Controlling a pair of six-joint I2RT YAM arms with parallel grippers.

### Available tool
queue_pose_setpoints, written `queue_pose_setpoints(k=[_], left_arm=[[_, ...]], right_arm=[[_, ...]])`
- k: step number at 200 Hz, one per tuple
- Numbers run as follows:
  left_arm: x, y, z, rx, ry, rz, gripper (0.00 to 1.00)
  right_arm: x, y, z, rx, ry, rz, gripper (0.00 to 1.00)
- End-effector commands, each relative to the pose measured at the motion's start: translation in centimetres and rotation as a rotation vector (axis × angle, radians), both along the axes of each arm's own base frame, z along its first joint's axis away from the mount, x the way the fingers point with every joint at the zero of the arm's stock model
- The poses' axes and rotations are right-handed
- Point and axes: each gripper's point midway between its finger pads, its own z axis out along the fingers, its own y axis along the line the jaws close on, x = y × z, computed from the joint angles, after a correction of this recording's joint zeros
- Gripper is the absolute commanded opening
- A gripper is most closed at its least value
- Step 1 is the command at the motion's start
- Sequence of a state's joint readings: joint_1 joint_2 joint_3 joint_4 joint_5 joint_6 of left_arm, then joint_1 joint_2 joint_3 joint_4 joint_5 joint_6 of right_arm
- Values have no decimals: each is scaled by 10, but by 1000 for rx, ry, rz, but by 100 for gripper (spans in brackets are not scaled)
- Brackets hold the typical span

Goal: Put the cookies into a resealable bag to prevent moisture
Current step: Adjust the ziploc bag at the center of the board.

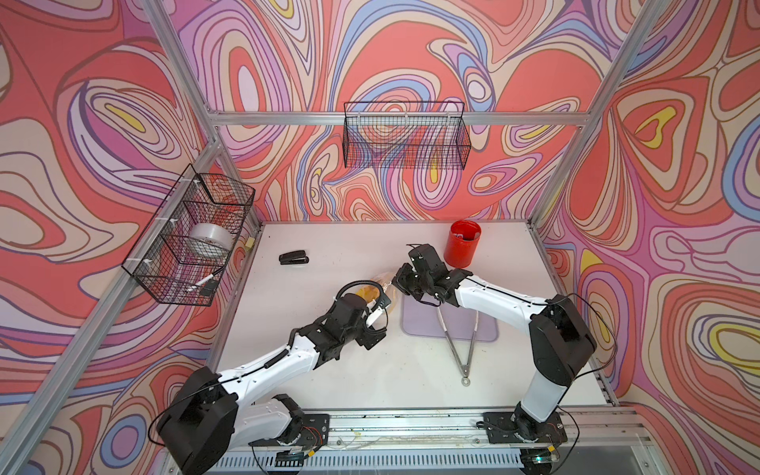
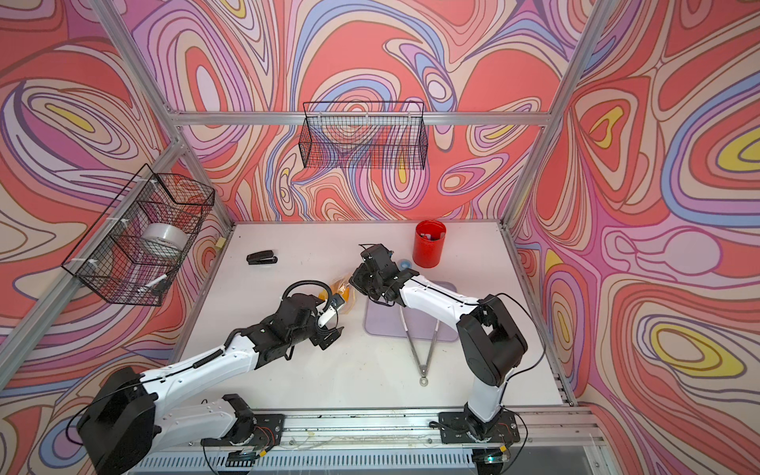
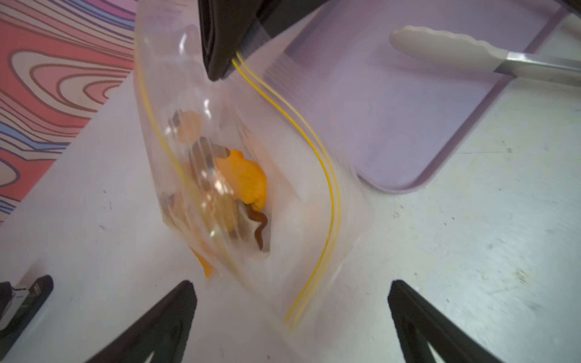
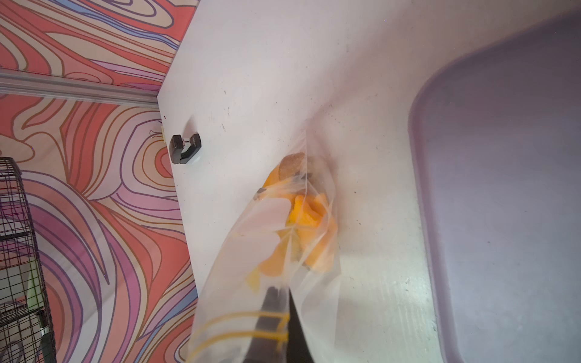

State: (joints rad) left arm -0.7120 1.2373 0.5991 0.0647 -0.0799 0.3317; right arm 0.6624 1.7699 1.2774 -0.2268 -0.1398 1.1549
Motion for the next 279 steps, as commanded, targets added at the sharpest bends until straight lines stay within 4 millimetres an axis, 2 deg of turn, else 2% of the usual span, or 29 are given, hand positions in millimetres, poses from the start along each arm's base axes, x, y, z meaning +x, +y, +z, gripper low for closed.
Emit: queue_pose_setpoints(k=[1,9,28,50,63,73,78,88,97,113,126,151,168,180,198,213,244,279], left_arm=[[37,-5,35,-40,-225,87,95],[40,-8,36,-48,-232,90,85],[47,-10,37,-47,-236,106,50],[47,-7,34,-28,-228,112,0],[46,-2,38,-29,-236,133,0],[44,0,42,-36,-231,127,0],[43,2,43,-42,-215,125,0],[41,6,46,-65,-181,116,0],[41,10,50,-86,-155,107,0],[41,18,58,-116,-141,93,0],[40,24,64,-142,-117,71,0],[31,21,69,-133,-19,-43,0],[22,17,68,-71,35,-138,0],[15,18,64,-12,77,-196,0],[12,21,71,21,88,-245,0],[9,22,78,25,97,-283,0],[6,23,81,65,118,-332,0],[7,22,75,88,118,-361,0]], right_arm=[[5,8,19,37,-45,14,0],[5,8,18,35,-44,19,0],[5,11,21,35,-69,46,0],[7,10,31,-3,-126,94,0],[9,6,40,-46,-172,135,0],[10,1,49,-87,-220,176,8],[9,-2,54,-111,-253,202,17],[8,-13,63,-178,-306,233,42],[7,-24,74,-239,-361,272,60],[3,-42,89,-328,-438,344,74],[-1,-58,103,-381,-503,398,82],[-6,-86,115,-561,-657,510,85],[-10,-100,101,-737,-762,612,86],[-17,-102,88,-819,-848,723,85],[-29,-95,73,-872,-989,865,84],[-36,-84,70,-859,-1087,955,83],[-32,-66,61,-853,-1168,1100,82],[-35,-40,51,-752,-1263,1246,80]])
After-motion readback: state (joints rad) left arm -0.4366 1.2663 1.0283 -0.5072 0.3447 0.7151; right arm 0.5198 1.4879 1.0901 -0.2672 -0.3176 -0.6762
